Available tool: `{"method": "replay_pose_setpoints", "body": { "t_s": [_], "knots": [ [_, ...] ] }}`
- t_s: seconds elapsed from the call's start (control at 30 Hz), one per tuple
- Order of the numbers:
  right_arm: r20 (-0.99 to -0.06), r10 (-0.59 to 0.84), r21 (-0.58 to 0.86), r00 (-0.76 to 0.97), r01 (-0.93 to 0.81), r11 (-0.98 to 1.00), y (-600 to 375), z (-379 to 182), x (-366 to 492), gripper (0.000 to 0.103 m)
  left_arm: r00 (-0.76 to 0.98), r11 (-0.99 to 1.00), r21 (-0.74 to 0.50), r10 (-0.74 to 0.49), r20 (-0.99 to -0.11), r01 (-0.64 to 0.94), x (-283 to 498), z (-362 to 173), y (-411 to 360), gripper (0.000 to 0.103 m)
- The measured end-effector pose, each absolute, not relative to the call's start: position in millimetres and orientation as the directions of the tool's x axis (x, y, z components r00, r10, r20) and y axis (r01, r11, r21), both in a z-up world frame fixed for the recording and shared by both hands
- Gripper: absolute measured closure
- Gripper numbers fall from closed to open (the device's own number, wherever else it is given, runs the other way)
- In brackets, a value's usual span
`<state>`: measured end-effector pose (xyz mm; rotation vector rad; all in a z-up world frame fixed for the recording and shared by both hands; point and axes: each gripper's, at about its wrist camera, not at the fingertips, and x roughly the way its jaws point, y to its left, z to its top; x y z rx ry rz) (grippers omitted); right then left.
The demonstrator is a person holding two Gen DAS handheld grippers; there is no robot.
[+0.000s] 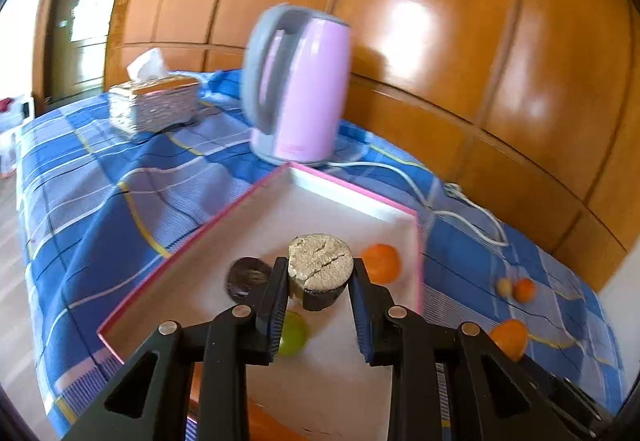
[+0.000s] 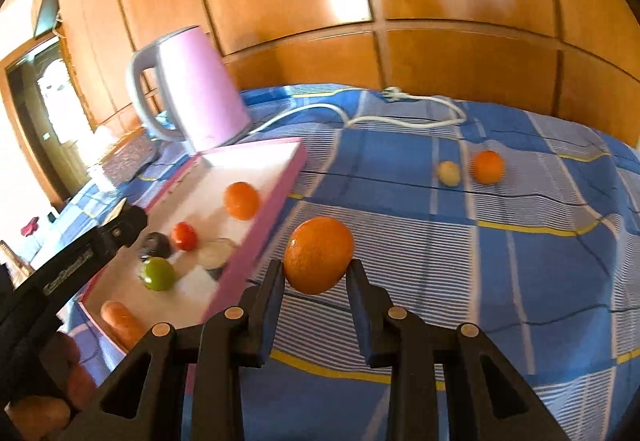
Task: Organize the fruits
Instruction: 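Lower and release slice in tray with left tool while right tool releases orange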
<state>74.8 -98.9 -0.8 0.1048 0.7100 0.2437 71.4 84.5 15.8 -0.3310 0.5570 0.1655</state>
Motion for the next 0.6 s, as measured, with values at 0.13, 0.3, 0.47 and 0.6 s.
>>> {"method": "replay_pose_setpoints", "body": {
  "t_s": [0.13,0.3,0.47,0.6],
  "knots": [
    [-0.63,0.286,0.173,0.722,-0.228,0.958,-80.2,2.3,79.3,0.071,0.809,0.915,-0.267,0.1,-0.579,-0.304,76.9,5.2,99.0,0.073],
    [-0.628,0.322,0.184,0.708,-0.267,0.946,-61.1,7.9,88.8,0.071,0.783,0.894,-0.276,0.121,-0.61,-0.353,82.9,-3.9,107.1,0.073],
    [-0.629,0.344,0.187,0.697,-0.294,0.937,-45.6,9.8,95.7,0.071,0.773,0.89,-0.27,0.129,-0.621,-0.366,84.8,-7.1,107.5,0.073],
    [-0.631,0.36,0.196,0.687,-0.308,0.931,-36.9,9.3,100.1,0.071,0.763,0.882,-0.278,0.13,-0.633,-0.38,86.2,-9.4,110.8,0.073]
  ]
}}
